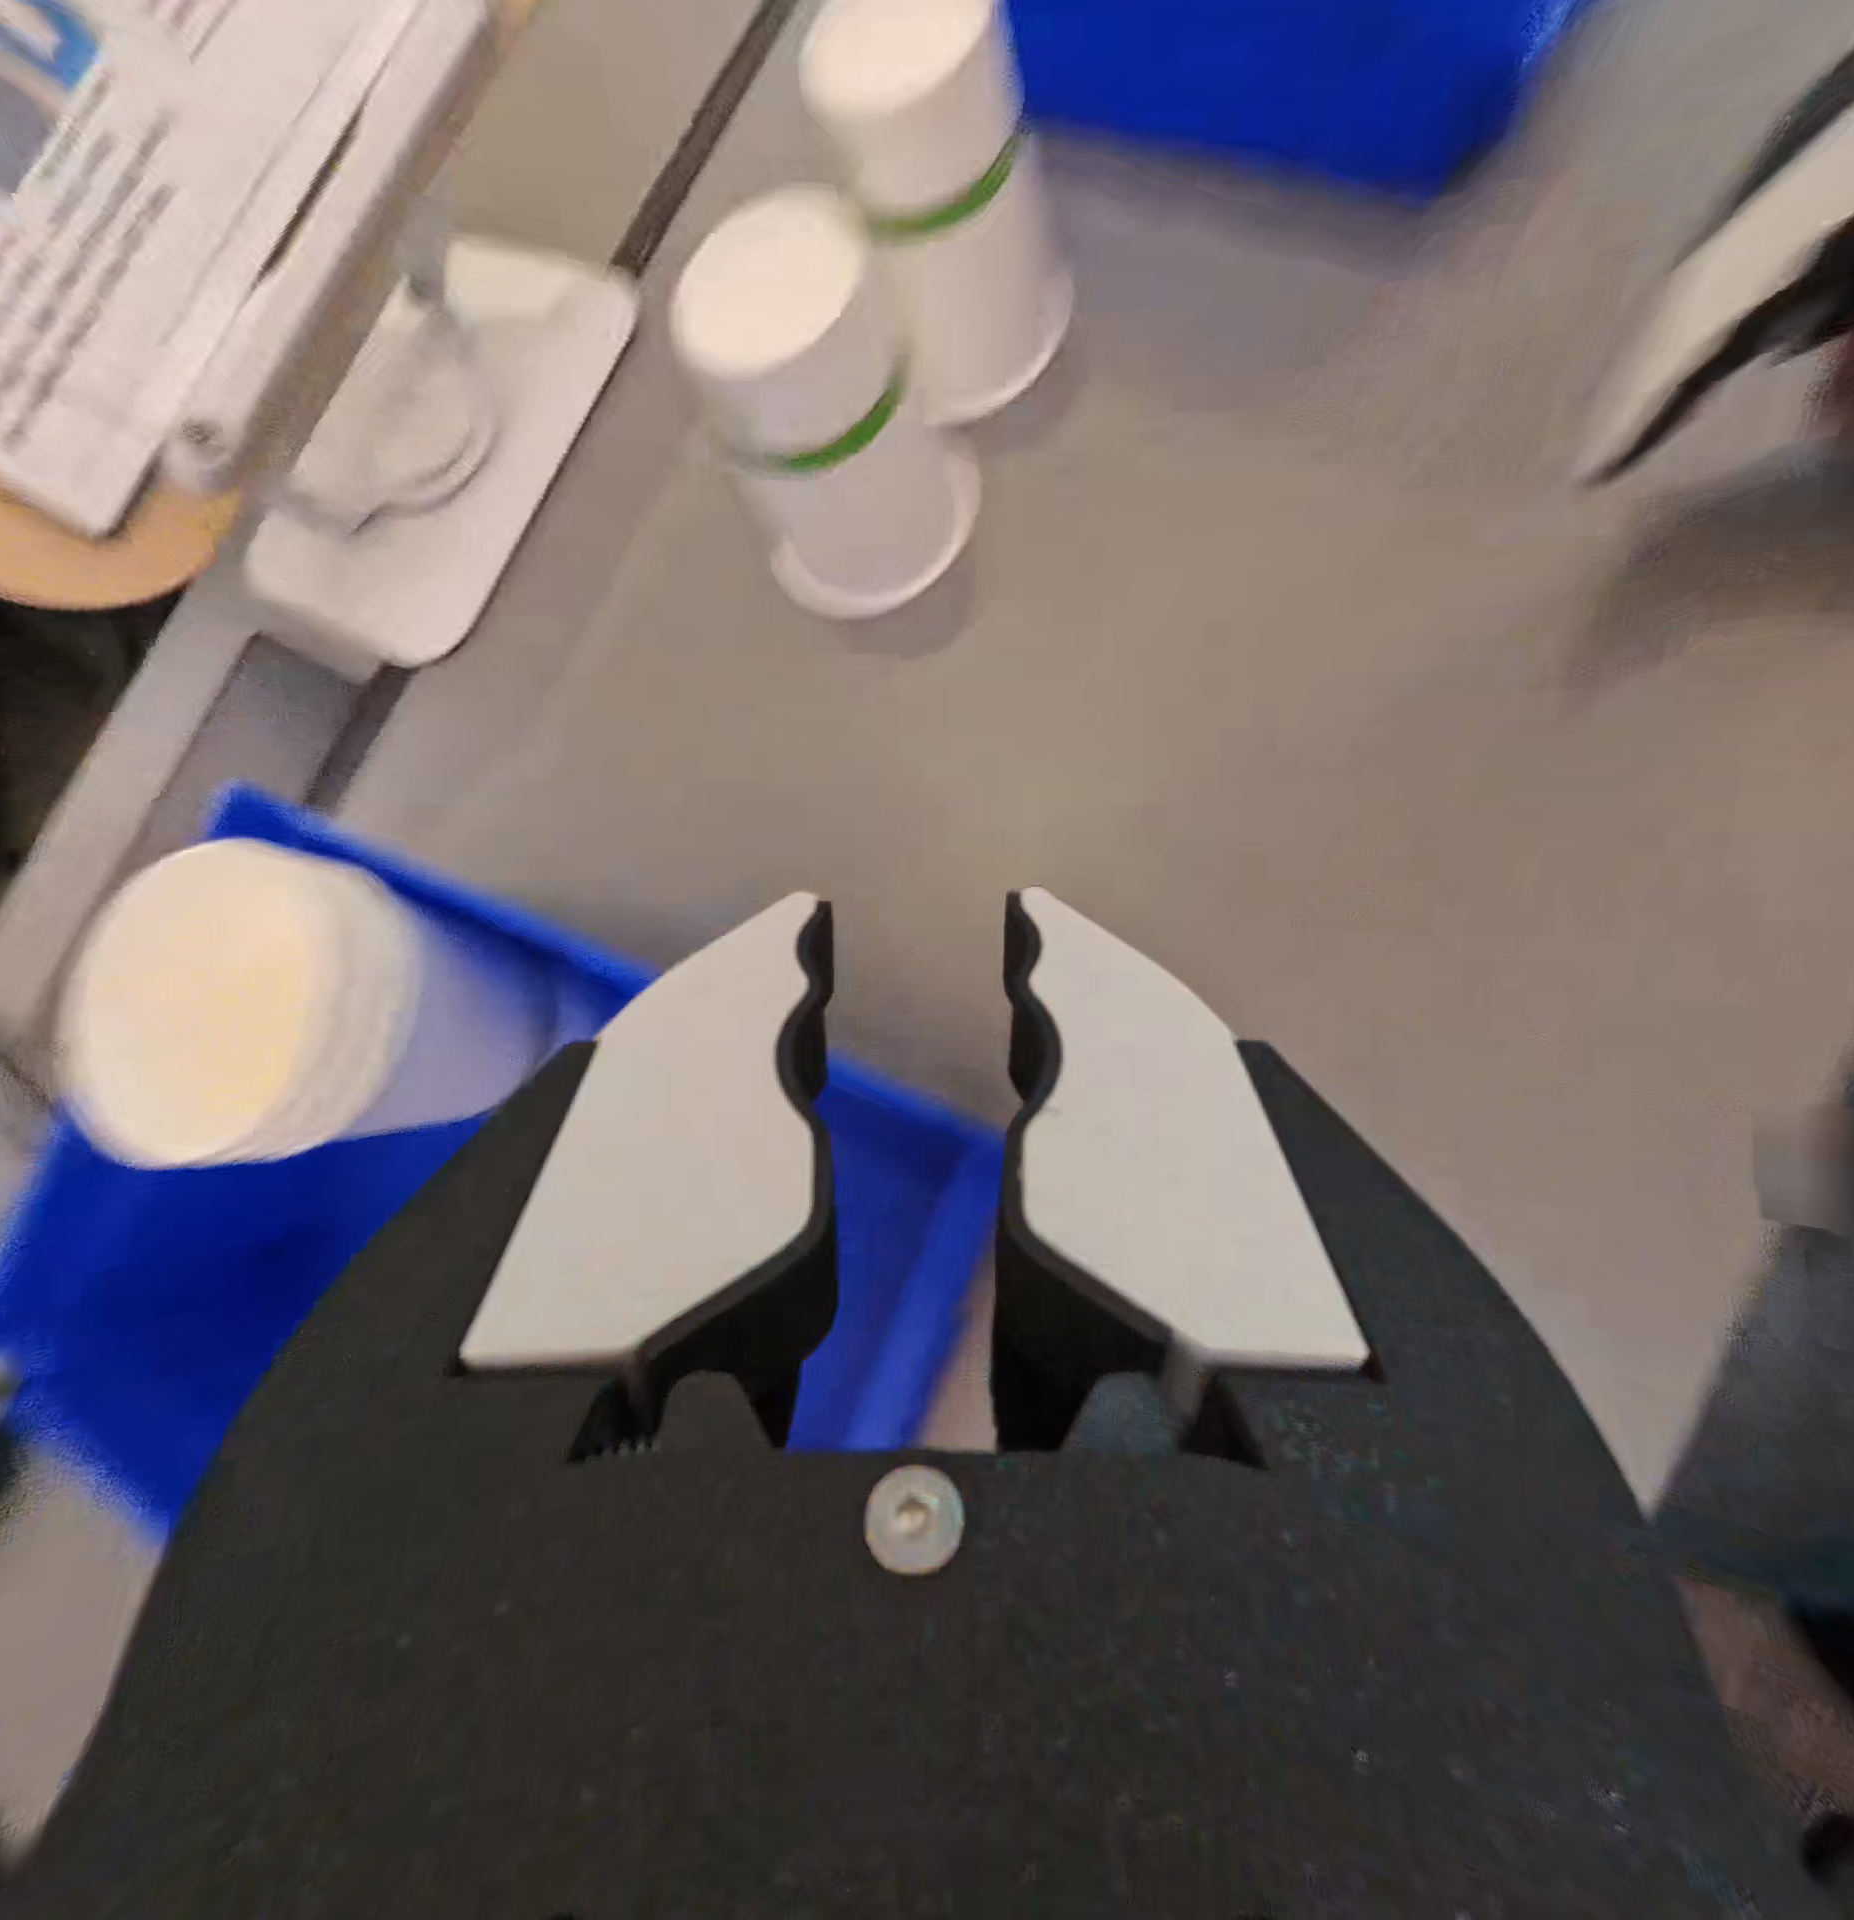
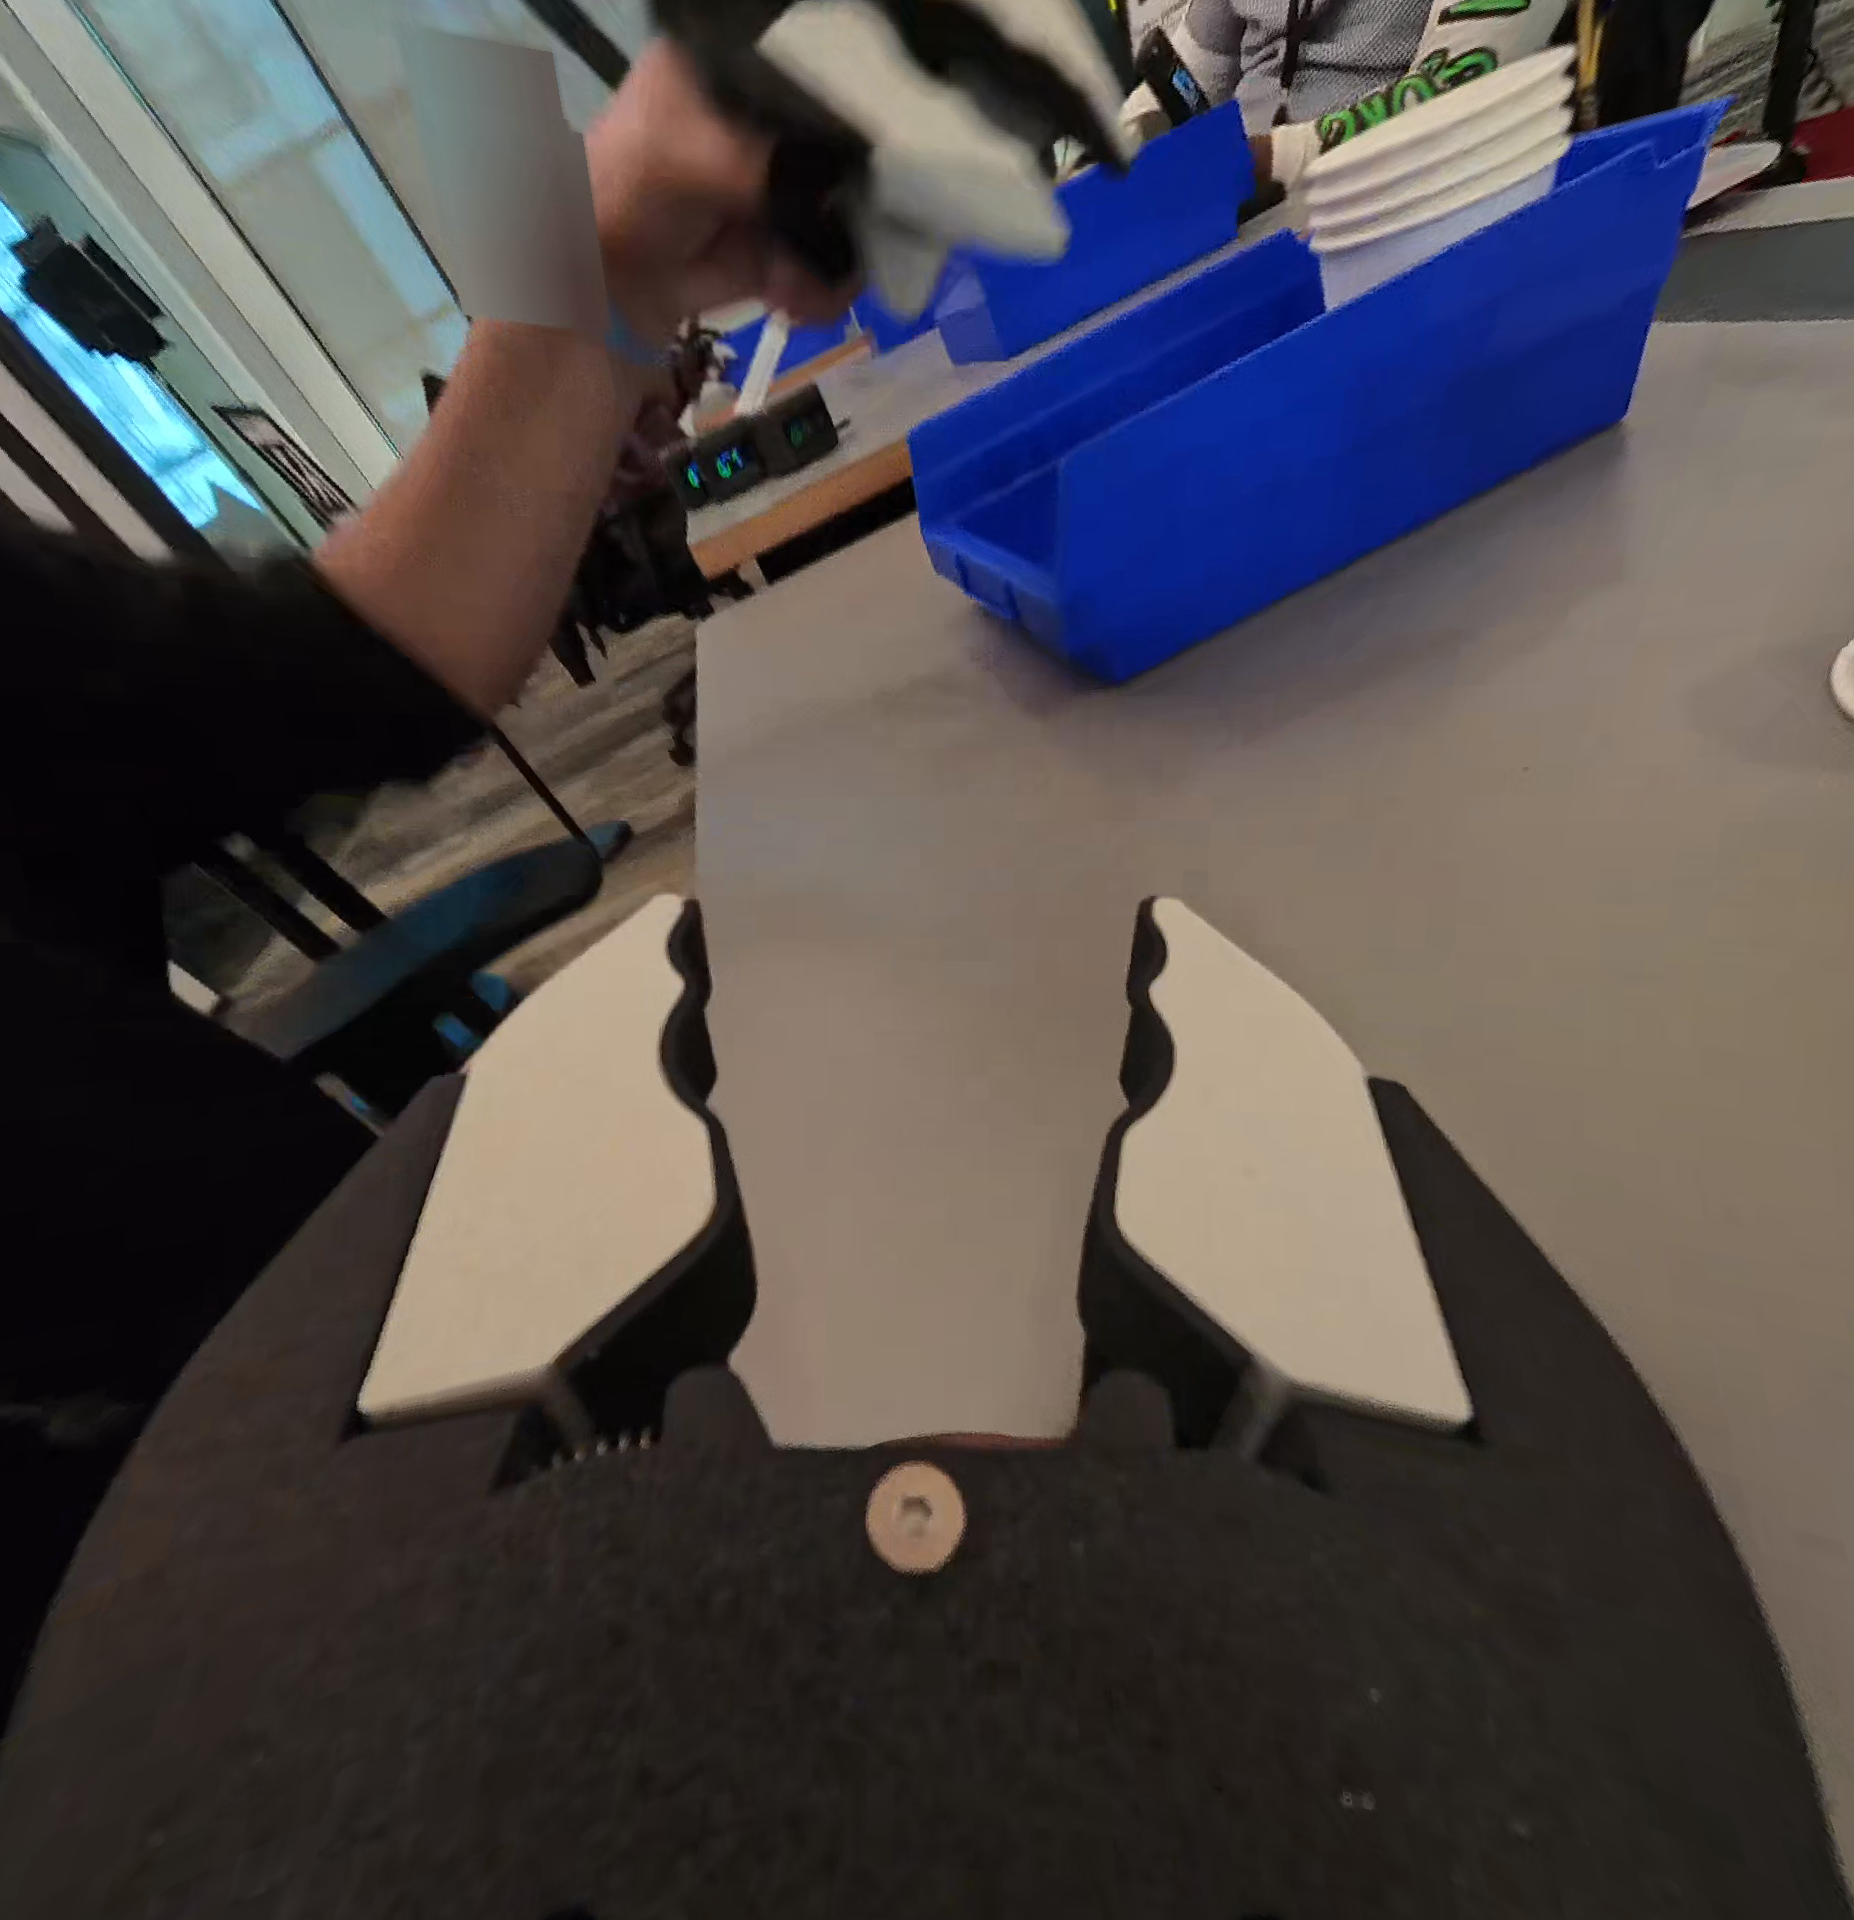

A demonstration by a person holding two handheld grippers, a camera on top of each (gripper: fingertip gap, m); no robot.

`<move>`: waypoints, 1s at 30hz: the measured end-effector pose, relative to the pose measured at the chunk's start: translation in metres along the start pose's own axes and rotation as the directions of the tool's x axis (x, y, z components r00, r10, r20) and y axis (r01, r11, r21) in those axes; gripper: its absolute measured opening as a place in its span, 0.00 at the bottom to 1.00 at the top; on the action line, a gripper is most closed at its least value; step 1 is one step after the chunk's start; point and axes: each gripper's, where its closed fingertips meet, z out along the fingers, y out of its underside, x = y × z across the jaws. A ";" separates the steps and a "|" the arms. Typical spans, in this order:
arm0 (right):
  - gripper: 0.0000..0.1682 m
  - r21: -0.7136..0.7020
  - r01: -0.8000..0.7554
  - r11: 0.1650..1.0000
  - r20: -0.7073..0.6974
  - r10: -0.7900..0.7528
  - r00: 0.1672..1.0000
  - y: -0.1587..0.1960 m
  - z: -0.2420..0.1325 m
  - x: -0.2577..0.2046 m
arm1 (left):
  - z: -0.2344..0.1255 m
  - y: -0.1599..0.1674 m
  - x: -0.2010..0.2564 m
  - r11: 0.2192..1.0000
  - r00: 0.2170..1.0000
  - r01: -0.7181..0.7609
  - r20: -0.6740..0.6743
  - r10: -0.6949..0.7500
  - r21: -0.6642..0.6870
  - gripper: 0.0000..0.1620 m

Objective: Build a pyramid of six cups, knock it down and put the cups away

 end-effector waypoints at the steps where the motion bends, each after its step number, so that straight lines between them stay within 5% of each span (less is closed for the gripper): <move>1: 0.44 -0.010 0.032 0.999 -0.015 -0.032 0.999 0.005 0.000 -0.001 | 0.001 0.010 -0.026 0.997 0.999 -0.026 0.024 0.028 -0.070 0.19; 5: 0.43 -0.086 0.059 0.995 0.003 -0.059 0.998 0.017 0.008 -0.005 | 0.017 0.051 -0.115 0.949 0.996 -0.045 0.054 0.065 -0.313 0.19; 8: 0.42 -0.098 0.060 0.993 0.015 -0.059 0.998 0.021 0.009 -0.006 | 0.028 0.065 -0.144 0.927 0.998 -0.059 0.005 0.066 -0.369 0.18; 16: 0.41 -0.094 0.024 0.995 0.025 -0.022 0.999 0.020 0.006 -0.002 | 0.045 0.065 -0.157 0.927 0.995 -0.049 -0.096 0.015 -0.373 0.16; 21: 0.40 -0.082 -0.008 0.997 0.043 0.011 0.999 0.017 0.004 -0.002 | 0.048 0.069 -0.153 0.917 0.990 -0.057 -0.141 0.001 -0.395 0.03; 27: 0.39 -0.094 -0.021 0.995 0.056 0.027 0.998 0.019 0.005 -0.004 | 0.049 0.064 -0.153 0.928 0.991 -0.039 -0.133 -0.011 -0.372 0.10; 30: 0.39 -0.100 -0.021 0.995 0.059 0.027 0.998 0.020 0.006 -0.005 | 0.048 0.065 -0.150 0.927 0.988 -0.034 -0.155 -0.026 -0.373 0.03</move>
